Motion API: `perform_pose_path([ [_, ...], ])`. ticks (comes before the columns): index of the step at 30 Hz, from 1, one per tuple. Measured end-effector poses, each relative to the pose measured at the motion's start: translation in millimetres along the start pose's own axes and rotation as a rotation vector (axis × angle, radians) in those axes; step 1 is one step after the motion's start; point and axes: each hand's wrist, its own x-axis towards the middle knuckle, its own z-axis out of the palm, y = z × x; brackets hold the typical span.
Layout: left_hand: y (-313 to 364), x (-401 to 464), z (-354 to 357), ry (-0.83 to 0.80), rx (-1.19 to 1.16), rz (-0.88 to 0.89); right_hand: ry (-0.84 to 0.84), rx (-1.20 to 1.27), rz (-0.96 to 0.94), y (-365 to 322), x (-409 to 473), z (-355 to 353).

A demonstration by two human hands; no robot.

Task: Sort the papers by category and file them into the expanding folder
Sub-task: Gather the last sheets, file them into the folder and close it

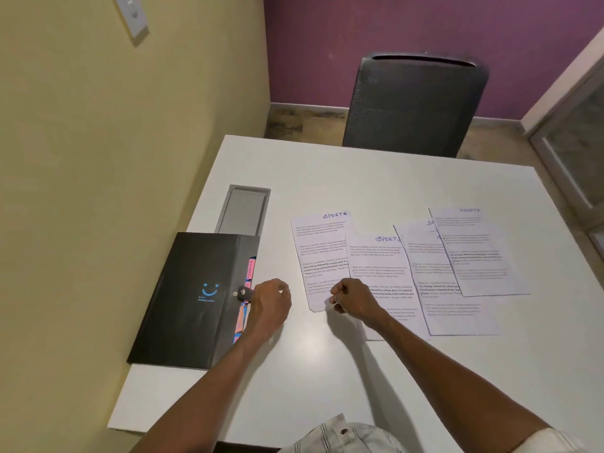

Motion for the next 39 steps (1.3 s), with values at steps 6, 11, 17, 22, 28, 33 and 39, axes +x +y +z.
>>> perform_pose_path([
  [6,26.8,11.6,29.2,-0.107,-0.072,-0.134,0.126,-0.213,-0.056,30.7,10.0,-55.7],
  [11,46.6,26.2,46.5,-0.167,-0.133,-0.343,-0.031,-0.4,-0.25,33.8,23.2,-71.3],
  [17,51.2,50.1,59.4,-0.145,-0.245,-0.509,-0.241,-1.025,-0.547,19.8,41.6,-47.2],
  [22,54.0,66.3,65.2,-0.124,-0.321,-0.537,-0.392,-1.191,-0.602,36.4,53.8,-26.6],
  [28,53.8,84.4,66.4,-0.064,-0.367,-0.574,-0.531,-1.052,-0.615,47.1,66.8,-17.9],
  [33,45.9,86.4,62.9,-0.056,-0.111,-0.408,-0.594,-0.929,-0.566,45.2,71.4,-23.1],
  [39,55.8,63.6,45.4,0.205,-0.157,-0.307,-0.182,-0.289,-0.262,23.9,68.2,-30.8],
])
